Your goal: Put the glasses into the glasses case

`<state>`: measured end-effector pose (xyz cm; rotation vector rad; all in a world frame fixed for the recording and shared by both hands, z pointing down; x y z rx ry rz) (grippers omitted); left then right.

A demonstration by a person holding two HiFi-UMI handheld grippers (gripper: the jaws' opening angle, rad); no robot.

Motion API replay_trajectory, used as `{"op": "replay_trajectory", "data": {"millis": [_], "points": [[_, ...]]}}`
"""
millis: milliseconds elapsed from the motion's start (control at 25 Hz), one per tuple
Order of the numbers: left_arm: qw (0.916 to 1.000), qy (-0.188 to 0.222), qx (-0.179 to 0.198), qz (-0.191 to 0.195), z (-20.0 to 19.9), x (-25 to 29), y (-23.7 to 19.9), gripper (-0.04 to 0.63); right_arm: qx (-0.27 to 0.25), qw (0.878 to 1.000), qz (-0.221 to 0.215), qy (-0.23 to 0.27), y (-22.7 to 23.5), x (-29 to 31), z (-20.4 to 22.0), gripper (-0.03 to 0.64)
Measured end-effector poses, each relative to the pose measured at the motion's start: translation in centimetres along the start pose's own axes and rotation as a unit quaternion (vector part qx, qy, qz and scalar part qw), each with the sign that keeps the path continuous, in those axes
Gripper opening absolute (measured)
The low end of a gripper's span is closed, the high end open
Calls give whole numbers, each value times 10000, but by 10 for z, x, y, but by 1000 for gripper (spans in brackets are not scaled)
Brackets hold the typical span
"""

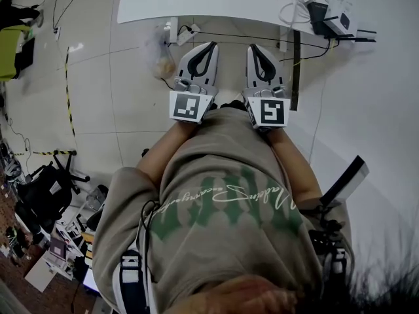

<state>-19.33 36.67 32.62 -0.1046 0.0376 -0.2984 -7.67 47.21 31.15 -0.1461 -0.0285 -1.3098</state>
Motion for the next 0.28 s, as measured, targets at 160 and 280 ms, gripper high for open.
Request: {"op": "replay_trajectory", "data": {"millis": [160, 280], "points": [[9990, 34, 387, 207, 0, -7, 0, 6, 3, 10000, 36, 40, -11, 0, 0, 11], [9983, 62, 459, 360, -6, -16, -4, 6, -29, 9999, 66, 93, -27, 1, -4, 11]]}}
Point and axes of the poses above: the fingertips, and each gripper's own axes: x forward along the fingers, y to its right, z out of its underside, the point moved 8 cm from there along -x, backward along the fingers, and after that the axes turned 2 degrees about -x, right-handed, at the moved point
